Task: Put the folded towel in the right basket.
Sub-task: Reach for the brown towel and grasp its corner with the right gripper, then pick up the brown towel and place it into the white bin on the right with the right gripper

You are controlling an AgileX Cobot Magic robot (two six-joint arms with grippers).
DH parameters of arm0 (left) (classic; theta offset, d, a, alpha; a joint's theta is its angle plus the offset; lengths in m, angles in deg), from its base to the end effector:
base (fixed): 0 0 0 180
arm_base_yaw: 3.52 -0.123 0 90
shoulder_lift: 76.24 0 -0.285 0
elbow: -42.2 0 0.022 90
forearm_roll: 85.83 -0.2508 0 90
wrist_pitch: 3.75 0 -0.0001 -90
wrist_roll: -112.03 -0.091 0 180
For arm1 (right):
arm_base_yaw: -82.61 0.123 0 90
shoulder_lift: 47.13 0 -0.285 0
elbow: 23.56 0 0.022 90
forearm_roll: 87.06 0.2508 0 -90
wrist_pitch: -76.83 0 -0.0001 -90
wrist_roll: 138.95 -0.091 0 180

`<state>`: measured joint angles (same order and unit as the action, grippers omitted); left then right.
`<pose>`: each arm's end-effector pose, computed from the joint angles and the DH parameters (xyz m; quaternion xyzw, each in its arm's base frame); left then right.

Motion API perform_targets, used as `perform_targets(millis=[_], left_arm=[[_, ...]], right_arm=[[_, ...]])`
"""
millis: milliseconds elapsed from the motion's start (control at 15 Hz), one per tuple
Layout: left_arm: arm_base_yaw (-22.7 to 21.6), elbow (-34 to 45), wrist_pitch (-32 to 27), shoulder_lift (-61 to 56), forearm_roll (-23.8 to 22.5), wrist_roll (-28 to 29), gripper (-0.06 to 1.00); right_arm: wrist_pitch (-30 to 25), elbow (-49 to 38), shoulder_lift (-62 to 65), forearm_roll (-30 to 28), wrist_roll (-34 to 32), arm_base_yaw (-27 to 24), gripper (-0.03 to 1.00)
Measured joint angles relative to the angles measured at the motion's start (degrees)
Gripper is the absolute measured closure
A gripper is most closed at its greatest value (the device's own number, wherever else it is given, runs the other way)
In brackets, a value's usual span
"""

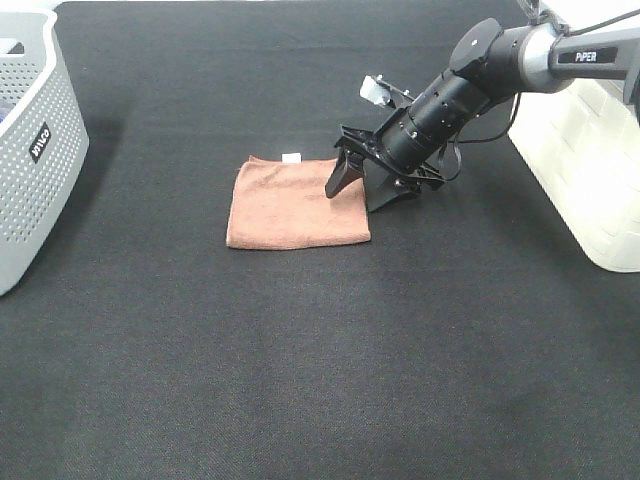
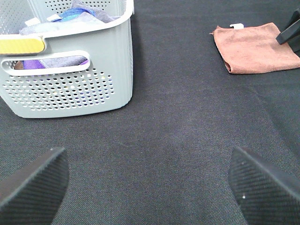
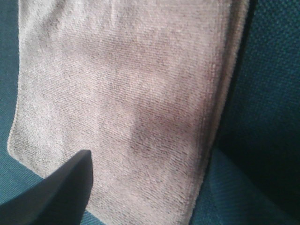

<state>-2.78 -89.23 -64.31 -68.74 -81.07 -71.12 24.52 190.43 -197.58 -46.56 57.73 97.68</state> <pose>-0.0057 -0.0065 0.2778 0.0305 0.8497 -0.0304 0.5256 0.4780 0.1772 0.0977 -0.0786 0.9484 0.2920 0.0959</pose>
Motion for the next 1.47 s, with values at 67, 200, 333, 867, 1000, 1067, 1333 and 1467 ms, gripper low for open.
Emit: perform_targets(millis=[67,200,333,867,1000,1067,1333,1467], left_arm=[[0.0,0.0,0.0,0.0,0.0,0.0,0.07],[0.0,0.0,0.0,0.0,0.0,0.0,0.07],[0.0,0.0,0.0,0.0,0.0,0.0,0.07],[0.0,0.0,0.0,0.0,0.0,0.0,0.07],[0.0,0.0,0.0,0.0,0.0,0.0,0.07],[0.0,0.0,0.0,0.0,0.0,0.0,0.07],[0.0,0.0,0.0,0.0,0.0,0.0,0.07],[0.0,0.0,0.0,0.0,0.0,0.0,0.07]], right_arm=[[0.0,0.06,-0.4,0.69,0.4,0.0,0.3],[0.0,0.11,-0.86,1.72,0.46,0.0,0.41],[0.0,0.11,-1.55,3.15,0.52,0.0,0.62],[-2.46,1.83,-0.29,3.5,0.52,0.0,0.97],[-6.88,4.18,1.55,3.44,0.46,0.0,0.97],[-10.71,5.67,3.15,2.75,0.46,0.0,0.97],[-16.44,9.0,7.62,-2.75,-2.06,0.0,0.97],[-16.84,11.57,12.38,-8.08,-5.56,0.0,0.97]])
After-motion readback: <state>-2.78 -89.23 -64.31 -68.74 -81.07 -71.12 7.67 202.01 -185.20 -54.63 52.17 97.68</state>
